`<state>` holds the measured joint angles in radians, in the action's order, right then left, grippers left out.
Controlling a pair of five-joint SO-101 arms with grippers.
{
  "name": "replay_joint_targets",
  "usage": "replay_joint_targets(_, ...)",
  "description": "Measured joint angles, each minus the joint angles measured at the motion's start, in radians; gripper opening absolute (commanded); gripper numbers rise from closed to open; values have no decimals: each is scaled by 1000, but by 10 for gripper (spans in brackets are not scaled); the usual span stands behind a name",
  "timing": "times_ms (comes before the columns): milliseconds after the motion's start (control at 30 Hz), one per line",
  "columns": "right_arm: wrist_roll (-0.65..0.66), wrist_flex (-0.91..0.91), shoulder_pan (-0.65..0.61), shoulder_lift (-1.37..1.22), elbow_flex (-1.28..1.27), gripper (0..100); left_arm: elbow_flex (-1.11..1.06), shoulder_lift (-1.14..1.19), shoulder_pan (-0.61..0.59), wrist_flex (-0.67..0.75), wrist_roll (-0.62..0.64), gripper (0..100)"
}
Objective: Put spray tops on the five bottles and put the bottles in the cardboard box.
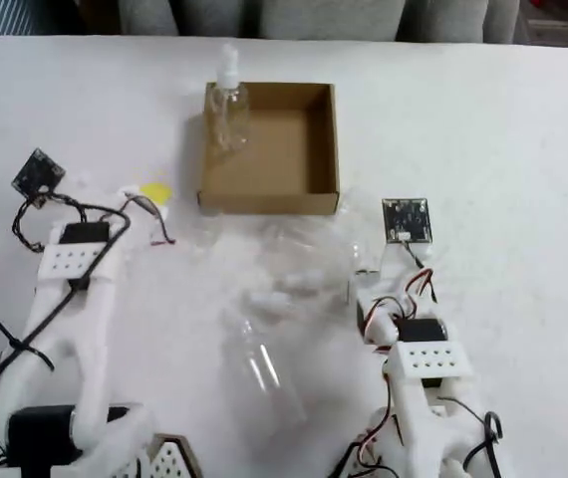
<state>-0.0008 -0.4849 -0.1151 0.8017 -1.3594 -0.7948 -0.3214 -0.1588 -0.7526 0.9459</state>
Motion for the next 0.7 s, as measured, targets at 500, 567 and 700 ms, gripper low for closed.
replay_joint_targets(500, 0, 0, 0, 0, 0, 18, 109, 256, 2, 2, 14, 317)
replay_joint_targets(567, 0, 0, 0, 0, 0, 18, 132, 287, 2, 2, 32, 317)
replay_joint_targets(700, 0, 0, 0, 0, 0, 18, 176, 365, 2, 2, 44, 316)
